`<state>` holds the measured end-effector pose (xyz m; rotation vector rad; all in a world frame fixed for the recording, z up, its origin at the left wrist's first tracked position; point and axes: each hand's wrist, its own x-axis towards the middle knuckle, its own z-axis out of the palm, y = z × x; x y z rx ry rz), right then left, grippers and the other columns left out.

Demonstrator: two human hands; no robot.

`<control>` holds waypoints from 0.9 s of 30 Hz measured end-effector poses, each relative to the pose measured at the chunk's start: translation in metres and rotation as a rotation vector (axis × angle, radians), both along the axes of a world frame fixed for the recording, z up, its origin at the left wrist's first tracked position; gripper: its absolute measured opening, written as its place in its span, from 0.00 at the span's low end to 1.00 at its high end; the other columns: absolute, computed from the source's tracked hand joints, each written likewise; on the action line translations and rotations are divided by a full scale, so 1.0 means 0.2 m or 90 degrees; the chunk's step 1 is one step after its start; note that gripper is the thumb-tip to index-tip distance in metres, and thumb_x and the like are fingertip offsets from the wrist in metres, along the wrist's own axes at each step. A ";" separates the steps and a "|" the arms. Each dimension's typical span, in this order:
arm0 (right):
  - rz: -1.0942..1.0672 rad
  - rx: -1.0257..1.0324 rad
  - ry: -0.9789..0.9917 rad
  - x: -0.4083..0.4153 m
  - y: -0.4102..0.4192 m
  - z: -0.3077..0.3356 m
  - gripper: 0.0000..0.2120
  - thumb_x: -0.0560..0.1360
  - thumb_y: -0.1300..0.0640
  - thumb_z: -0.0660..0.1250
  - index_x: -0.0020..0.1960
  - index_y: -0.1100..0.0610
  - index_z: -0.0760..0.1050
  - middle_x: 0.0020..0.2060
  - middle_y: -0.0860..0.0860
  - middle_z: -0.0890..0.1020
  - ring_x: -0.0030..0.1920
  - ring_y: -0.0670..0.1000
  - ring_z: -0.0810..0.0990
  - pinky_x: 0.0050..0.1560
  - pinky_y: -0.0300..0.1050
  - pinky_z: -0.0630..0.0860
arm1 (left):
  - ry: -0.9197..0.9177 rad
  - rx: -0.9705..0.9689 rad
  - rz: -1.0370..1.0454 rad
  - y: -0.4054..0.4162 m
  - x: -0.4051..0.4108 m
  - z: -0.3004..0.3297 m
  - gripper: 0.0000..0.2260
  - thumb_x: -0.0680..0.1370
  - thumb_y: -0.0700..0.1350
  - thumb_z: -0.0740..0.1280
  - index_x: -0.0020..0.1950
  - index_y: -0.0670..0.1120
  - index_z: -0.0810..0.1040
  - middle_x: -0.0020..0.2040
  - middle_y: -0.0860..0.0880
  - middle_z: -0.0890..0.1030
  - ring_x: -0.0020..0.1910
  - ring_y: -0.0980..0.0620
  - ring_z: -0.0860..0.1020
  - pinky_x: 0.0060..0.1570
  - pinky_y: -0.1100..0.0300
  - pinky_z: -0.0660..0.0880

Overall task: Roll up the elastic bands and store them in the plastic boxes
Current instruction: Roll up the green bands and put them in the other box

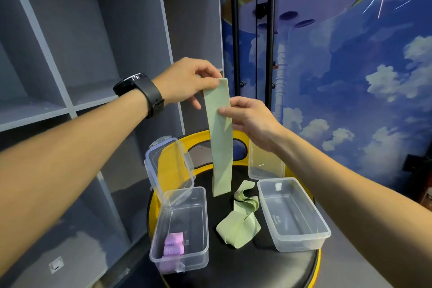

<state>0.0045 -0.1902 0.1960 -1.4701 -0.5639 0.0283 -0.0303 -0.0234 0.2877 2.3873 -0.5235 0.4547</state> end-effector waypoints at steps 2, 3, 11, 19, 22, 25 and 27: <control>-0.007 -0.037 0.012 0.00 -0.01 -0.07 0.09 0.74 0.61 0.70 0.54 0.62 0.80 0.51 0.55 0.85 0.53 0.54 0.83 0.55 0.50 0.80 | 0.002 -0.026 0.000 0.01 0.01 0.00 0.07 0.79 0.43 0.67 0.55 0.45 0.79 0.45 0.53 0.78 0.40 0.55 0.79 0.32 0.56 0.82; -0.007 -0.061 0.021 0.00 -0.01 -0.12 0.08 0.74 0.62 0.70 0.53 0.61 0.80 0.51 0.55 0.85 0.54 0.54 0.83 0.56 0.51 0.79 | 0.003 -0.040 -0.001 0.02 0.01 0.00 0.06 0.79 0.43 0.66 0.55 0.44 0.79 0.44 0.52 0.78 0.39 0.56 0.79 0.32 0.57 0.82; 0.048 -0.212 0.131 -0.04 -0.05 -0.53 0.10 0.75 0.62 0.69 0.56 0.55 0.79 0.53 0.51 0.84 0.54 0.52 0.82 0.57 0.50 0.79 | -0.017 -0.088 0.023 0.03 0.02 0.02 0.07 0.79 0.41 0.65 0.56 0.43 0.78 0.47 0.49 0.77 0.42 0.51 0.81 0.35 0.67 0.80; 0.118 -0.260 0.179 -0.09 -0.09 -0.65 0.12 0.74 0.66 0.70 0.54 0.53 0.78 0.50 0.47 0.82 0.50 0.50 0.83 0.48 0.41 0.81 | -0.017 -0.090 0.030 0.04 0.02 0.02 0.07 0.79 0.41 0.65 0.56 0.42 0.78 0.47 0.49 0.77 0.44 0.50 0.82 0.40 0.62 0.82; 0.115 -0.279 0.168 -0.09 -0.09 -0.65 0.12 0.74 0.66 0.71 0.53 0.53 0.79 0.49 0.47 0.82 0.48 0.50 0.83 0.46 0.40 0.81 | -0.014 -0.094 0.026 0.04 0.02 0.00 0.07 0.79 0.41 0.66 0.56 0.42 0.79 0.47 0.49 0.77 0.43 0.50 0.81 0.38 0.64 0.81; 0.106 -0.349 0.142 -0.07 -0.10 -0.63 0.13 0.73 0.63 0.72 0.57 0.55 0.79 0.53 0.50 0.82 0.53 0.50 0.81 0.55 0.44 0.79 | -0.013 -0.089 0.022 0.03 0.01 -0.01 0.07 0.79 0.41 0.66 0.56 0.42 0.79 0.46 0.49 0.78 0.39 0.53 0.81 0.34 0.68 0.78; 0.107 -0.352 0.147 -0.05 -0.10 -0.60 0.17 0.73 0.60 0.73 0.61 0.54 0.77 0.57 0.50 0.81 0.57 0.50 0.78 0.62 0.48 0.74 | -0.009 -0.080 0.015 0.02 0.01 -0.02 0.06 0.79 0.41 0.66 0.55 0.43 0.79 0.45 0.50 0.78 0.38 0.53 0.81 0.34 0.68 0.78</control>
